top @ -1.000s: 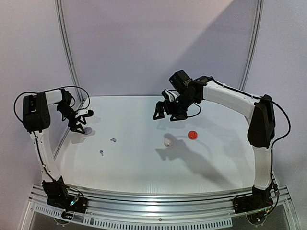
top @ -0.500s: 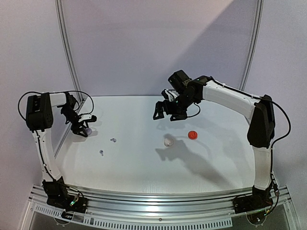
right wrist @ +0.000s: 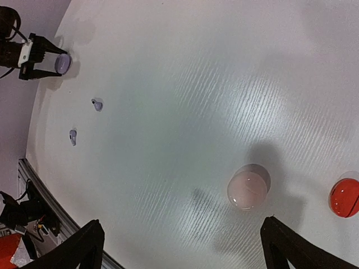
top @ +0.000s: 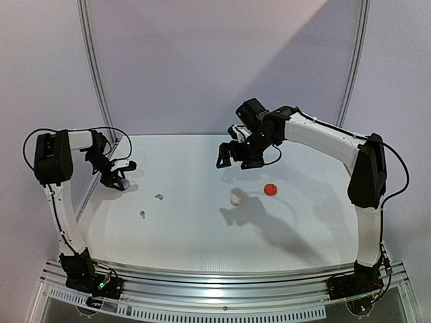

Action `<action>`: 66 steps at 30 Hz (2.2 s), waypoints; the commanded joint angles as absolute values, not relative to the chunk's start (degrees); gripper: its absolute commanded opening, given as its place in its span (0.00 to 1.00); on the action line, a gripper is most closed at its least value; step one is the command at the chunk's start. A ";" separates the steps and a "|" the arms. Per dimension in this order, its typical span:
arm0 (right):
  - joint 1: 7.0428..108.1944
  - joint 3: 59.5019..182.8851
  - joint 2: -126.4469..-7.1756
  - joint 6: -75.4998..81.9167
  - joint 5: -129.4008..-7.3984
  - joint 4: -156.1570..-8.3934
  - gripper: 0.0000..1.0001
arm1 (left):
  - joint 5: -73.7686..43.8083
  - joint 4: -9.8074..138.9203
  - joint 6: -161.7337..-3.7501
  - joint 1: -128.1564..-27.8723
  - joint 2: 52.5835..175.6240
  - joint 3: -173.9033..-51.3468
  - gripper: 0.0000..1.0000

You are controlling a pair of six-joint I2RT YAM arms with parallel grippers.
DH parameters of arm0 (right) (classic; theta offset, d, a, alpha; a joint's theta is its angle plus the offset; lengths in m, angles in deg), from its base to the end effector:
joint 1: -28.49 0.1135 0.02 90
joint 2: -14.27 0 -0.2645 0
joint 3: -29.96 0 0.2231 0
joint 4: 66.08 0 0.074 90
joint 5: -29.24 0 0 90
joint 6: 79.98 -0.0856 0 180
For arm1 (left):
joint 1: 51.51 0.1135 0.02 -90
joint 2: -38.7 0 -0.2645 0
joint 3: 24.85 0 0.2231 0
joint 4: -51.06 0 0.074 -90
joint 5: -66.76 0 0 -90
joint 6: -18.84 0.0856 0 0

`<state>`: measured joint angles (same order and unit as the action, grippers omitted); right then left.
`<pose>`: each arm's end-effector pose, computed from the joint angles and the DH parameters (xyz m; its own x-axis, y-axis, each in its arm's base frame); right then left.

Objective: Insert the wireless bluetooth earbuds into the charging case
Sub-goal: Pick up the charging case from the corner of the board, then pass from the left arm to the right

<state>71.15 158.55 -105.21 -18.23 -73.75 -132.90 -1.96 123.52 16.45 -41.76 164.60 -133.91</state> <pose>0.3212 0.3222 0.2460 -0.9019 -0.2040 -0.3806 -0.3652 0.8307 0.4202 0.3901 0.0355 0.1094 -0.1944 0.9112 -0.3631 0.9782 0.2075 -0.0029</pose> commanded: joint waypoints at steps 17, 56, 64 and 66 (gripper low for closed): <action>76.11 144.80 -80.78 -16.94 -67.71 -96.19 0.98 | 6.21 131.41 4.94 -64.01 125.46 -130.70 0.36; 90.69 153.13 -100.68 -27.06 -85.87 -91.27 0.29 | -8.39 104.72 -30.64 -88.93 100.03 -108.26 0.33; 90.63 154.98 -101.82 -26.39 -87.35 -91.78 0.00 | -8.36 104.89 -31.04 -89.48 99.54 -107.87 0.35; 90.57 154.38 -101.30 -25.77 -87.38 -92.04 0.00 | -5.36 105.94 -32.13 -89.35 99.12 -107.95 0.58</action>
<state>89.72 153.61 -100.71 -29.24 -84.38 -92.18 -10.71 106.82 -29.40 -87.90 100.00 -108.59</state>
